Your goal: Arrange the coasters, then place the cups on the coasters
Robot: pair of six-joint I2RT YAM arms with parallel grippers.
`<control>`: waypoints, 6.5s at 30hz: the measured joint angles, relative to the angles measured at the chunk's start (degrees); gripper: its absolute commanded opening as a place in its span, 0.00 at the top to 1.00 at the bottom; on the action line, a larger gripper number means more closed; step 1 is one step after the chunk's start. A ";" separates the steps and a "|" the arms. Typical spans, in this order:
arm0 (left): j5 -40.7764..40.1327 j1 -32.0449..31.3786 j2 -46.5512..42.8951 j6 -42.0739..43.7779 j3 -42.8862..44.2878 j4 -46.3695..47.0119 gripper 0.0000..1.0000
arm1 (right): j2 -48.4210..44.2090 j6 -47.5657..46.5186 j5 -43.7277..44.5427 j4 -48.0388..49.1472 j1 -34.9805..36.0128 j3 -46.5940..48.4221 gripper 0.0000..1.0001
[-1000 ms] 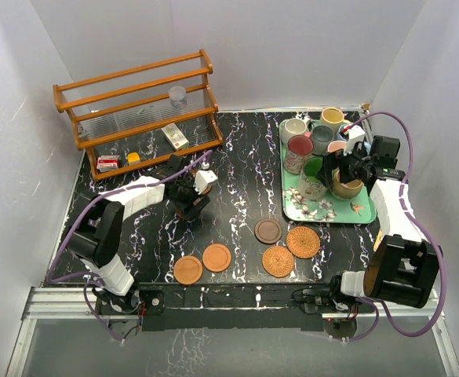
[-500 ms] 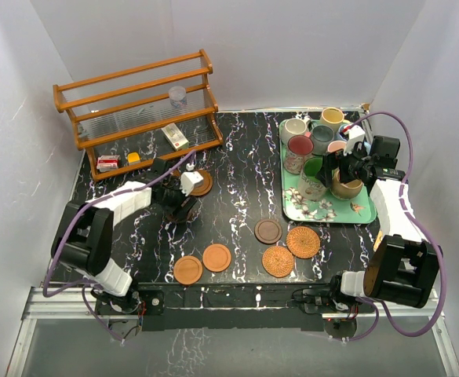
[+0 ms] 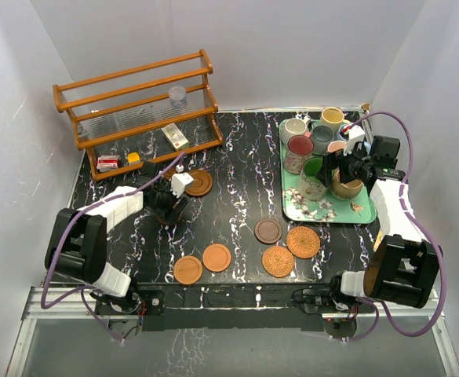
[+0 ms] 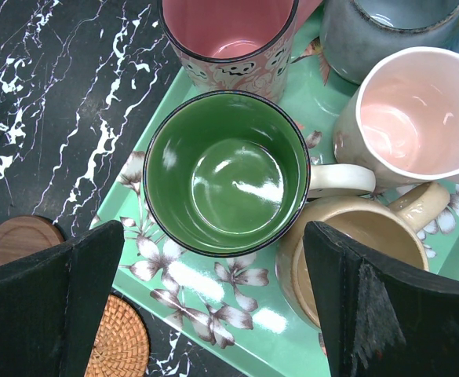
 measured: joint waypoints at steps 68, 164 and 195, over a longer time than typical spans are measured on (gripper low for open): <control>5.81 3.69 7.23 -0.66 13.86 -11.28 0.34 | -0.02 0.02 -0.17 0.00 -0.02 0.00 0.02; 9.86 -13.35 0.48 -0.61 16.00 -5.81 0.13 | -0.04 0.02 -0.39 0.00 -0.07 0.00 0.02; -7.61 -40.92 34.56 -7.34 43.85 -3.08 0.14 | -2.38 0.17 -1.79 0.02 -2.14 0.00 0.02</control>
